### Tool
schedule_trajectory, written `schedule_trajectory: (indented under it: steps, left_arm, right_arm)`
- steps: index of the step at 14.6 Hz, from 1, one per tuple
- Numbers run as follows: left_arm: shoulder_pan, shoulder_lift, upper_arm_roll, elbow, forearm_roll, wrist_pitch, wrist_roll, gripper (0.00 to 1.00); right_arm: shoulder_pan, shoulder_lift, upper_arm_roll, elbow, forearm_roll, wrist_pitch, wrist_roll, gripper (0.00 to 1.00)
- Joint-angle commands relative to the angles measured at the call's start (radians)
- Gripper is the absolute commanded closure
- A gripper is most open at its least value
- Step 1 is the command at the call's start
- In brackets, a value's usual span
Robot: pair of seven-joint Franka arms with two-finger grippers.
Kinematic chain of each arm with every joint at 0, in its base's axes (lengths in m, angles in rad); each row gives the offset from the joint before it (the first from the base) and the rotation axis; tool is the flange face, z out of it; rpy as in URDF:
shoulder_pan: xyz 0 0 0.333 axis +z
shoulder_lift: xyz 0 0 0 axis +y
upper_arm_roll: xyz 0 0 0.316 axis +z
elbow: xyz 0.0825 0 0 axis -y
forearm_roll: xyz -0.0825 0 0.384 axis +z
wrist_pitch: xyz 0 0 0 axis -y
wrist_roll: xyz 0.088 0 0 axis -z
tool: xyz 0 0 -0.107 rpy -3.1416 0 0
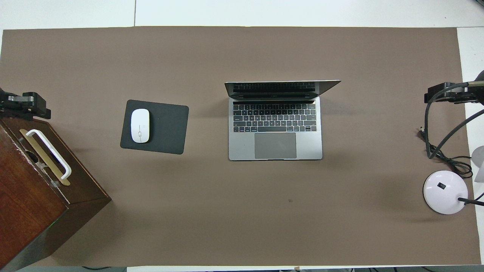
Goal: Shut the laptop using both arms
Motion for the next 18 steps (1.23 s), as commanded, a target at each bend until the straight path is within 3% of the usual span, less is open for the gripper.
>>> schedule_trajectory:
  steps: [1,2,3,8,11,15,18]
  left_arm:
    - [-0.005,-0.022,0.004,-0.042,-0.015,0.040,-0.010,1.00]
    - [-0.011,-0.031,0.003,-0.070,-0.015,0.068,-0.011,1.00]
    - [-0.014,-0.054,0.003,-0.116,-0.021,0.108,-0.016,1.00]
    - [-0.066,-0.138,-0.004,-0.328,-0.100,0.319,-0.043,1.00]
    - [-0.127,-0.191,-0.005,-0.467,-0.149,0.483,-0.040,1.00]
    - [-0.242,-0.269,-0.005,-0.679,-0.155,0.753,-0.046,1.00]
    - [-0.316,-0.289,-0.004,-0.748,-0.157,0.861,-0.043,1.00]
  right_arm:
    - [-0.009,-0.024,0.003,-0.031,-0.005,0.033,0.004,0.70]
    - [-0.009,-0.024,0.003,-0.031,-0.005,0.037,0.001,0.80]
    - [-0.009,-0.024,0.003,-0.031,-0.005,0.037,-0.001,0.99]
    - [-0.015,0.012,0.001,-0.007,-0.013,0.123,0.001,1.00]
    - [-0.010,0.099,0.001,0.117,-0.015,0.125,0.004,1.00]
    - [0.065,0.306,0.012,0.310,-0.019,0.134,0.077,1.00]
    - [0.166,0.458,0.007,0.481,-0.063,0.122,0.166,1.00]
